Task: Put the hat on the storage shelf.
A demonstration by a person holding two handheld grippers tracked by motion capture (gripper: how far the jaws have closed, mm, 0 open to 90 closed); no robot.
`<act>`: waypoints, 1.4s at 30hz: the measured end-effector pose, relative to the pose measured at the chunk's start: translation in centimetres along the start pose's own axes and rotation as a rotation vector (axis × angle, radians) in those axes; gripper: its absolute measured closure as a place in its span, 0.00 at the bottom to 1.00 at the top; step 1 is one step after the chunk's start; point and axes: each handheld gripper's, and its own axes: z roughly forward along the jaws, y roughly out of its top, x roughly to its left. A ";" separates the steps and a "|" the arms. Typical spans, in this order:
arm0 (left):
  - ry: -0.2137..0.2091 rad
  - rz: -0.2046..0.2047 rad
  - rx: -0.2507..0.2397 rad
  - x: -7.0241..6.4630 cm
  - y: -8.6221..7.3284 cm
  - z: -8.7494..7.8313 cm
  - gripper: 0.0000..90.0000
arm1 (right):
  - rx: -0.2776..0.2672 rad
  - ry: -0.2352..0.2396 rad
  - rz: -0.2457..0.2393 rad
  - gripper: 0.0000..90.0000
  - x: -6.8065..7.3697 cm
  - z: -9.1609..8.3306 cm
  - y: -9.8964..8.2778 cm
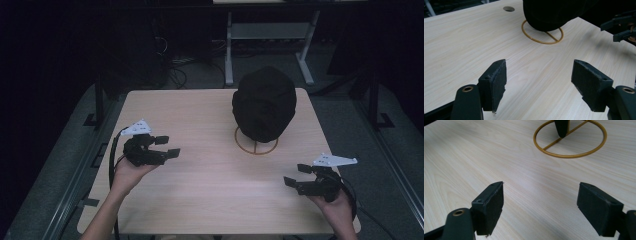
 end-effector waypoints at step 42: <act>0.132 0.017 0.025 -0.6 -7.5 0.4 0.26 | 0.026 0.048 -0.045 0.23 1.5 1.4 0.2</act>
